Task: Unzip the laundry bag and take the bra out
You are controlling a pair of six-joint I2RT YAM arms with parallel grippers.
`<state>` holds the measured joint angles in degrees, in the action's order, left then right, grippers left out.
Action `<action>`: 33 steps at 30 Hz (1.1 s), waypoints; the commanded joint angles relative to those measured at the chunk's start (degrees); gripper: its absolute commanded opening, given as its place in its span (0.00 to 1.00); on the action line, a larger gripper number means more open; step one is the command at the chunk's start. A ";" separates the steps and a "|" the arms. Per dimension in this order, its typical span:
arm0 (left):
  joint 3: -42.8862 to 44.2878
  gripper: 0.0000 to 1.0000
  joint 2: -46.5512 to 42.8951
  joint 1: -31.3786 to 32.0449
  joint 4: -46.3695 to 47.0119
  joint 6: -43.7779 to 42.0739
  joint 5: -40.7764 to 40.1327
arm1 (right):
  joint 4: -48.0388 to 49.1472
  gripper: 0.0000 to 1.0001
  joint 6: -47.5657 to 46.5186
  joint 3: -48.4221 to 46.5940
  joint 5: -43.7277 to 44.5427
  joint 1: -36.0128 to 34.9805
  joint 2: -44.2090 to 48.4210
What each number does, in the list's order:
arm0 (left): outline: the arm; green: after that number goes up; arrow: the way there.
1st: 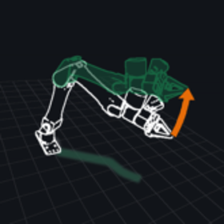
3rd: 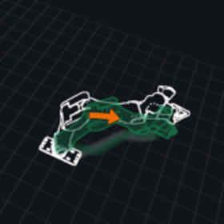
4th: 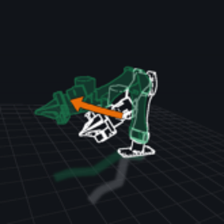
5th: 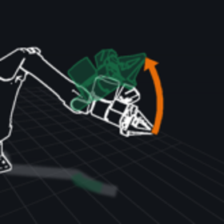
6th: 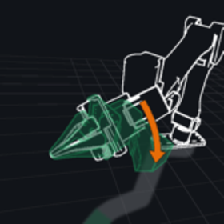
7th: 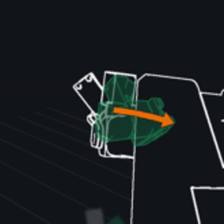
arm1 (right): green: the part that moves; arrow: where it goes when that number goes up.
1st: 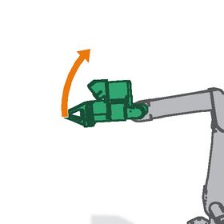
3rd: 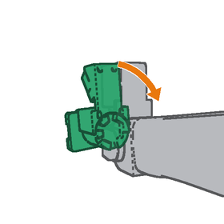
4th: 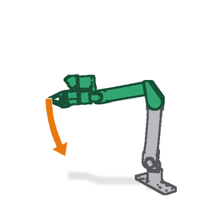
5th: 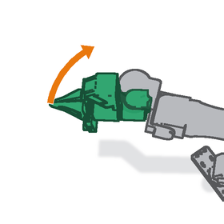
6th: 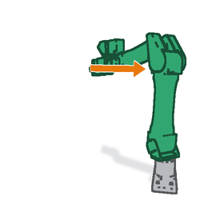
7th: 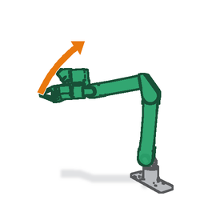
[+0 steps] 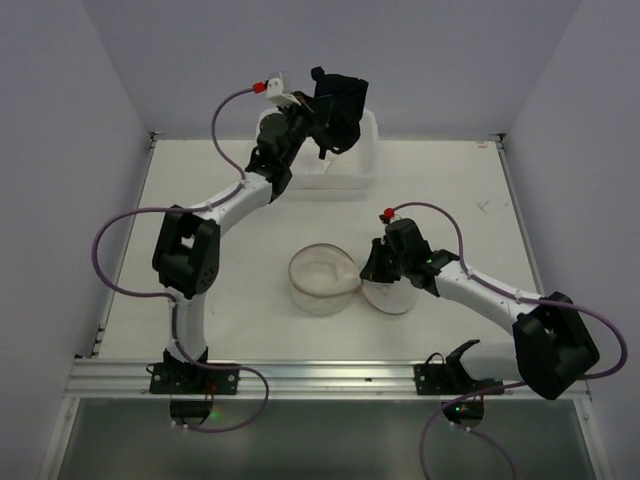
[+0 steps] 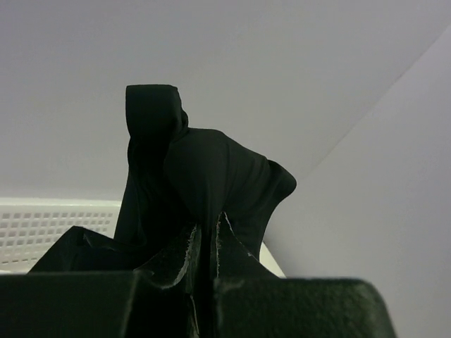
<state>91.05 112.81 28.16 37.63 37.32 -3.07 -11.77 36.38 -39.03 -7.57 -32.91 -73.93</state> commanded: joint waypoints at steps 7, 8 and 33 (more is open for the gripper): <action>12.84 0.00 15.04 -3.20 7.81 2.30 5.53 | -0.01 0.00 -2.01 -2.19 -2.89 -0.14 -1.83; 13.19 0.00 16.20 -3.29 7.81 2.93 5.71 | -0.09 0.00 -2.10 -2.28 -2.89 -0.23 -2.09; 1.87 1.00 -6.09 -3.55 -26.06 -2.25 16.08 | -4.40 0.01 -8.68 -9.22 3.09 -0.14 -6.83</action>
<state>95.70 118.13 25.08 19.88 38.50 9.32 -15.55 31.14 -45.34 -6.42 -32.97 -78.87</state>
